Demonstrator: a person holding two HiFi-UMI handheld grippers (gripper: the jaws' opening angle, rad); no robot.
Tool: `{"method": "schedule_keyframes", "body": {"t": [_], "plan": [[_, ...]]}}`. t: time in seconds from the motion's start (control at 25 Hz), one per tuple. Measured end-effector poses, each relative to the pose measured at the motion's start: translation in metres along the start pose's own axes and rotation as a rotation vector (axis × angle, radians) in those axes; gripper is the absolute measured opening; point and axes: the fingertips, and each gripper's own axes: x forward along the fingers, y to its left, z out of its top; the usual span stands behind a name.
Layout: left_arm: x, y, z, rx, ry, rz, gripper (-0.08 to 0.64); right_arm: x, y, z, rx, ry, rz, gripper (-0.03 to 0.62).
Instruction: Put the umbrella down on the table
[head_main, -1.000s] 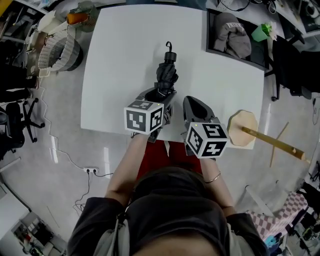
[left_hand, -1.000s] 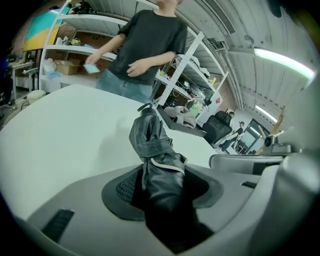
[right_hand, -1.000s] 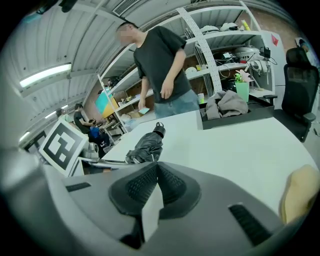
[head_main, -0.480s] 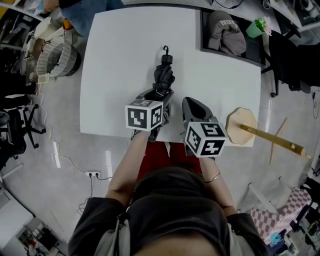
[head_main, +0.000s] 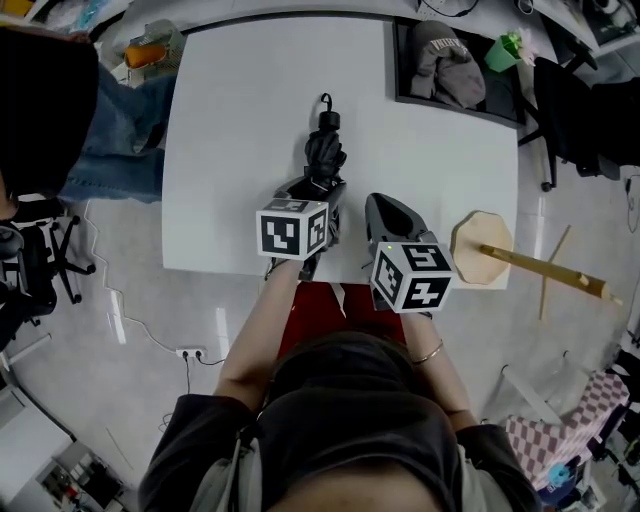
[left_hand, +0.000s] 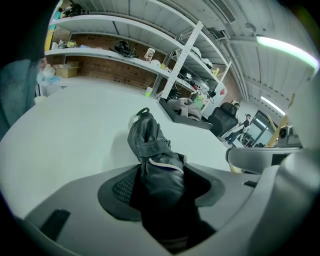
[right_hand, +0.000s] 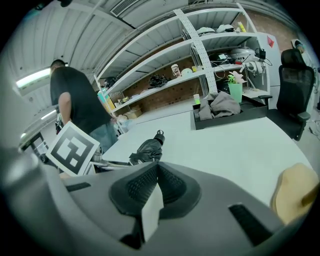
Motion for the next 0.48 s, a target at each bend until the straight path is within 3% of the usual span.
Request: {"method": "schedule_keyframes", "body": {"t": [0.16, 0.48], "plan": [[-0.001, 0.0, 0.0, 0.044, -0.016, 0.044, 0.262, -0.004, 0.002, 0.0, -0.007, -0.006, 0.003, 0.018], [-0.008, 0.0, 0.003, 0.056, -0.046, 0.073, 0.268, -0.017, 0.011, 0.009, -0.028, -0.038, 0.012, 0.018]]}}
